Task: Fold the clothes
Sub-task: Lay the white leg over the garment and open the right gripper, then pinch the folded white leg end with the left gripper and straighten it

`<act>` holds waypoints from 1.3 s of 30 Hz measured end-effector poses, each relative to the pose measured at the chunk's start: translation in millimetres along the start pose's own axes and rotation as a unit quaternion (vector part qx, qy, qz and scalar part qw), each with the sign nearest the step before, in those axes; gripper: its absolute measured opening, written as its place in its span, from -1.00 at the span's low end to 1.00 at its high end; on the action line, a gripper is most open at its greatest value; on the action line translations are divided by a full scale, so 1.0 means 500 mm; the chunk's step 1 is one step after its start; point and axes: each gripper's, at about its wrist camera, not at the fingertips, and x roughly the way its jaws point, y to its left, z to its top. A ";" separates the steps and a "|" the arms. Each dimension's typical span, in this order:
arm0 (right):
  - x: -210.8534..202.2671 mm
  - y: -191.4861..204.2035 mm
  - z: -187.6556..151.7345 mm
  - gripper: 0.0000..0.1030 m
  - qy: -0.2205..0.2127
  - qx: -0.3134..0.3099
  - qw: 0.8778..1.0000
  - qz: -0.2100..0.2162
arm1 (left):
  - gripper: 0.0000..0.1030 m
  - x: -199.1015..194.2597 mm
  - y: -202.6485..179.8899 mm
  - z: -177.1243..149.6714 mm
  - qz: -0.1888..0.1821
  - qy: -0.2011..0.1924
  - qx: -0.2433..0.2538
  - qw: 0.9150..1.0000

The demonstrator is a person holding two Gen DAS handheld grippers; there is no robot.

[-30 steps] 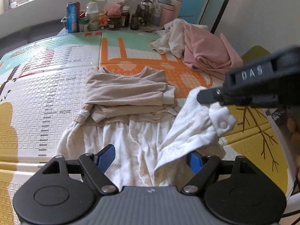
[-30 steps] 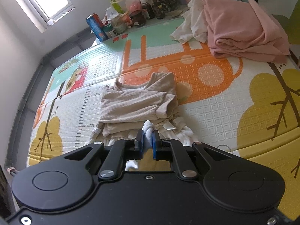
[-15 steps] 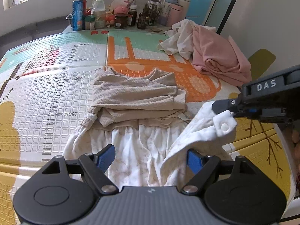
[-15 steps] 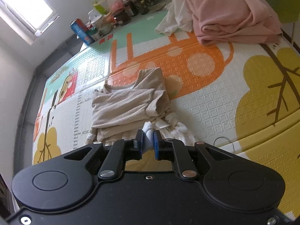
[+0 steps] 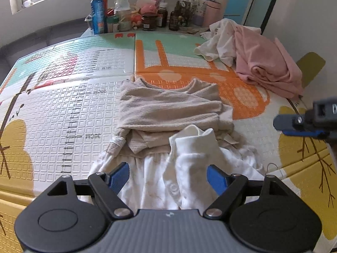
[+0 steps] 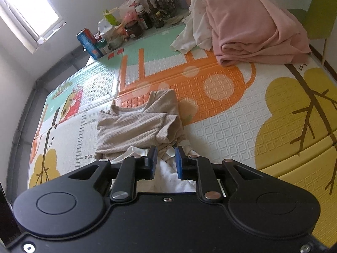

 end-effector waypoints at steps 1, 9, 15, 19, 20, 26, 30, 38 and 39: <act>0.002 0.000 -0.001 -0.68 0.002 -0.001 1.000 0.000 | 0.61 0.000 0.002 0.001 0.001 0.000 -0.001 1.000; 0.017 0.000 -0.008 -0.54 0.016 -0.005 1.000 0.010 | 0.61 0.006 0.014 0.003 0.007 0.008 -0.004 1.000; 0.041 0.011 -0.005 -0.53 0.029 -0.020 0.999 0.028 | 0.61 0.019 0.023 0.002 0.000 0.015 -0.015 1.000; 0.068 0.016 -0.004 -0.53 0.048 -0.024 0.998 0.037 | 0.61 0.031 0.016 0.006 0.001 0.016 -0.003 1.000; 0.076 0.017 -0.004 -0.53 0.053 -0.025 0.998 0.039 | 0.61 0.035 0.015 0.006 0.001 0.017 -0.002 1.000; 0.128 0.015 -0.010 -0.53 0.086 -0.029 0.995 0.041 | 0.54 0.060 0.022 0.009 -0.005 0.019 -0.016 1.000; 0.160 0.010 -0.014 -0.53 0.103 -0.027 0.994 0.037 | 0.44 0.078 0.022 0.013 -0.018 0.025 -0.016 0.999; 0.202 -0.005 -0.017 -0.53 0.122 -0.027 0.992 0.029 | 0.19 0.095 0.030 0.014 -0.047 0.032 -0.027 0.998; 0.205 -0.007 -0.018 -0.53 0.124 -0.026 0.991 0.030 | 0.14 0.097 0.031 0.014 -0.051 0.034 -0.029 0.998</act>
